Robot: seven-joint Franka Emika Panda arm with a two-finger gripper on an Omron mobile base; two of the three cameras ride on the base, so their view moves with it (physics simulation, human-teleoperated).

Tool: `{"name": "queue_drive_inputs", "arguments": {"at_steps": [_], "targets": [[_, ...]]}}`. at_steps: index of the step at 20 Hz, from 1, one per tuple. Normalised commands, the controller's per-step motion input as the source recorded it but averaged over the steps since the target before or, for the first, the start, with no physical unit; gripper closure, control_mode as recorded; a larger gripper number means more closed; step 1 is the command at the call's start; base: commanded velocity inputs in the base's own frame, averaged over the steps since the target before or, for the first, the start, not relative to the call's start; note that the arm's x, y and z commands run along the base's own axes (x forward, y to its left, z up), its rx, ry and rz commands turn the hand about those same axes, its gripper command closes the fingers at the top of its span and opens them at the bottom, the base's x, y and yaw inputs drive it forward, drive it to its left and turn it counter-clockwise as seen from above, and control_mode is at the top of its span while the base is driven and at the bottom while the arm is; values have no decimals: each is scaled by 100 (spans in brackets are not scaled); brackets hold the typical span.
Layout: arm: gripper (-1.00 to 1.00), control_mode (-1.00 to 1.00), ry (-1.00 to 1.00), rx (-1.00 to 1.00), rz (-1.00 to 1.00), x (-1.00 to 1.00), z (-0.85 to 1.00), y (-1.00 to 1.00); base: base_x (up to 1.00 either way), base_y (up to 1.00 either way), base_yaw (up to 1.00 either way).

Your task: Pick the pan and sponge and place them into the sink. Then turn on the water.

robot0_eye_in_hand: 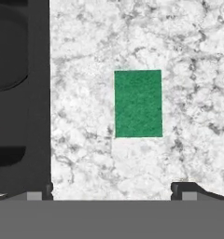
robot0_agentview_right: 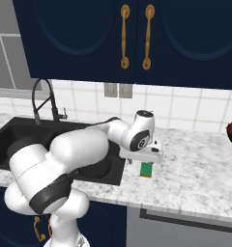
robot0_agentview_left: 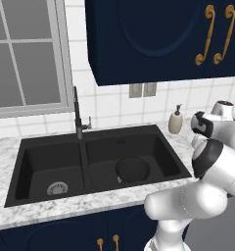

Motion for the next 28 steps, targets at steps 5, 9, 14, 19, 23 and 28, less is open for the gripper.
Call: {"name": "queue_drive_inputs", "arguments": {"at_steps": [5, 9, 14, 19, 23, 28], "targets": [[-100, -100, 0, 0, 0, 8, -31, -5, 0, 0, 0], [-100, -100, 0, 0, 0, 17, -16, -3, 0, 0, 0], [-100, -100, 0, 2, 0, 26, -14, -22, 0, 0, 0], [-100, -100, 0, 1, 0, 25, -12, -35, 0, 0, 0], [-100, -100, 0, 0, 0, 9, -21, -6, 0, 0, 0], [-100, -100, 0, 0, 0, 2, -25, 4, 0, 0, 0]]}}
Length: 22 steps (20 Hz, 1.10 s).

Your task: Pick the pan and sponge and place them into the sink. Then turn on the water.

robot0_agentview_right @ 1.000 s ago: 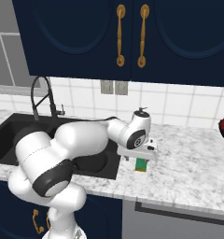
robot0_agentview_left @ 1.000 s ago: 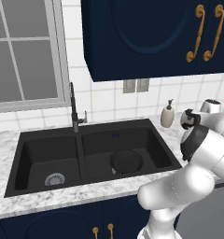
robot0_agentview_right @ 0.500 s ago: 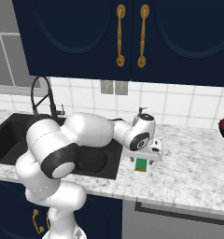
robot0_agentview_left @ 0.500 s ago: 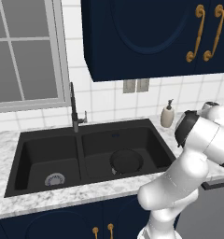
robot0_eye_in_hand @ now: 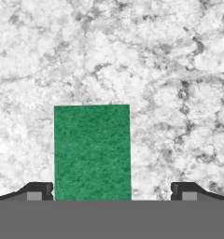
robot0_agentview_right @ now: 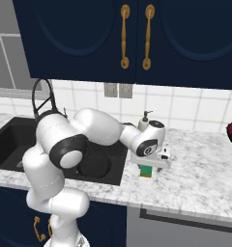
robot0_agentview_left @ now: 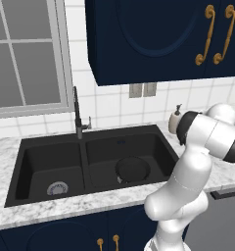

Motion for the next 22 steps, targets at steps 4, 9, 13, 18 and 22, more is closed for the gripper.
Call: {"name": "queue_drive_inputs", "arguments": {"at_steps": [4, 9, 13, 18, 22], "targets": [[-100, -100, 0, 0, 0, 5, -13, 18, 0, 0, 0], [-100, -100, 0, 0, 0, 7, 0, 6, 0, 0, 0], [-100, -100, 0, 0, 0, 3, -12, 8, 0, 0, 0], [-100, -100, 0, 0, 0, 1, -15, 19, 0, 0, 0], [-100, -100, 0, 0, 0, 7, -6, 0, 0, 0, 0]]}}
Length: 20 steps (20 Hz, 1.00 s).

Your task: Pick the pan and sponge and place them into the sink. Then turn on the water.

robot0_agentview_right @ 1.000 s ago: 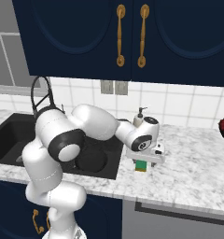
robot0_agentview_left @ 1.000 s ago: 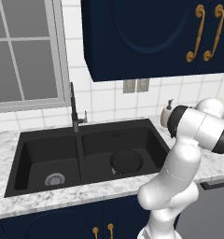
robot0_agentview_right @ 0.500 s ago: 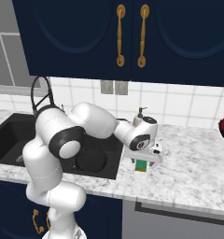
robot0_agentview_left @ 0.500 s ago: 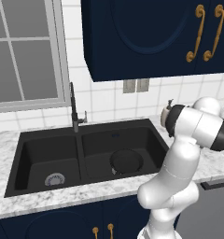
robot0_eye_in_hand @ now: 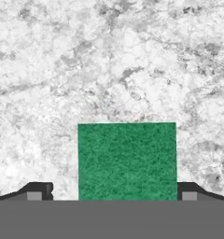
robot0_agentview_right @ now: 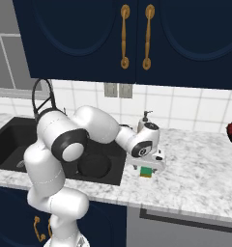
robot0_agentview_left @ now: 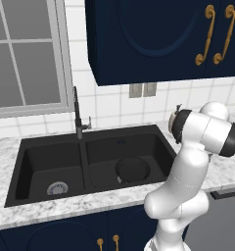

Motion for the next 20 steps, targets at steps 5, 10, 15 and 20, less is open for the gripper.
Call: {"name": "queue_drive_inputs", "arguments": {"at_steps": [5, 10, 15, 20], "targets": [[-100, -100, 0, 0, 0, 7, -1, 0, 0, 0, 0], [-100, -100, 0, 0, 0, 2, -17, 0, 0, 0, 0], [-100, -100, 0, 0, 0, 0, -32, -1, 0, 0, 0], [100, -100, 0, 0, 0, 0, -10, 0, 0, 0, 0]]}}
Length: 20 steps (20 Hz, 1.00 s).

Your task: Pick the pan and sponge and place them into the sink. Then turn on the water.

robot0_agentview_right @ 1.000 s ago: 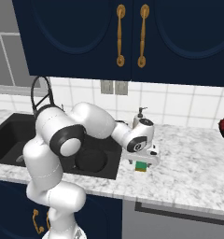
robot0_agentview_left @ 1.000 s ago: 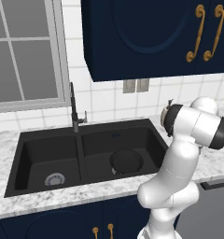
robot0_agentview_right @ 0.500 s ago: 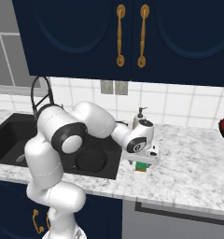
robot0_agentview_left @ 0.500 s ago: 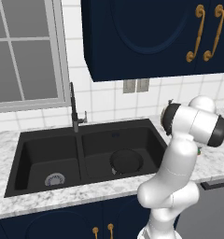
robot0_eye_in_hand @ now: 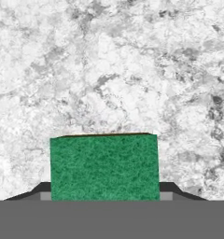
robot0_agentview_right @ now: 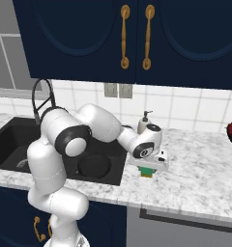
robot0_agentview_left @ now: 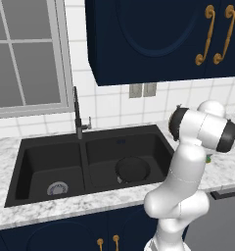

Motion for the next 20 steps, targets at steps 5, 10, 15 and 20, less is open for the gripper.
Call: {"name": "queue_drive_inputs", "arguments": {"at_steps": [5, 10, 15, 20], "targets": [[100, -100, 0, 0, 0, 0, 1, 3, 0, 0, 0], [100, -100, 0, 0, -1, -6, 32, 59, 0, 0, 0], [100, -100, 0, 0, 0, -21, 28, 66, 0, 0, 0], [100, -100, 0, 0, -1, -10, 8, 99, 0, 0, 0]]}}
